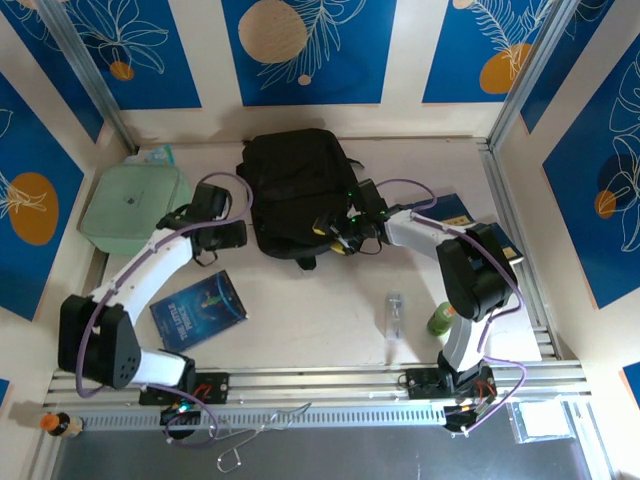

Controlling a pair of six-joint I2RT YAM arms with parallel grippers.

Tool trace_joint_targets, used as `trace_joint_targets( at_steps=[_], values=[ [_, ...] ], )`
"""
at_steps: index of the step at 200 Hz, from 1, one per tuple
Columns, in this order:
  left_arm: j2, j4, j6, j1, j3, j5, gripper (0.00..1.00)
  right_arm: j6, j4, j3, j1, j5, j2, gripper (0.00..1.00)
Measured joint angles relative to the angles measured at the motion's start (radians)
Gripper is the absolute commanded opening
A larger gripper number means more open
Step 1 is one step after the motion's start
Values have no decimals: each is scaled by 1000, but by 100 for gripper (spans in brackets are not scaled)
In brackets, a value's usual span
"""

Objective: Pack the student bag
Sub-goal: Rotate the book at the middle-left of the table.

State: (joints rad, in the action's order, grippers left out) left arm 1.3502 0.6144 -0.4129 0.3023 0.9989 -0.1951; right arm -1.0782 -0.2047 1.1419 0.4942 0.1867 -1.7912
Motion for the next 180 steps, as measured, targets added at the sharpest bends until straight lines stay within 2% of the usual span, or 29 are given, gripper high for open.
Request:
trace_joint_targets(
  at_steps=[33, 67, 114, 156, 180],
  values=[
    [-82, 4, -100, -14, -162, 38, 85, 110, -71, -17, -21, -61, 127, 82],
    [-76, -5, -165, -24, -267, 94, 85, 189, -81, -30, -39, -104, 208, 88],
    [40, -82, -159, -24, -268, 148, 84, 216, -85, -52, -38, -113, 205, 87],
    [150, -87, -101, -25, -204, 162, 77, 226, -96, -52, -38, -130, 204, 85],
    [178, -122, -85, 5, -182, 179, 77, 235, -116, -52, -39, -155, 204, 84]
  ],
)
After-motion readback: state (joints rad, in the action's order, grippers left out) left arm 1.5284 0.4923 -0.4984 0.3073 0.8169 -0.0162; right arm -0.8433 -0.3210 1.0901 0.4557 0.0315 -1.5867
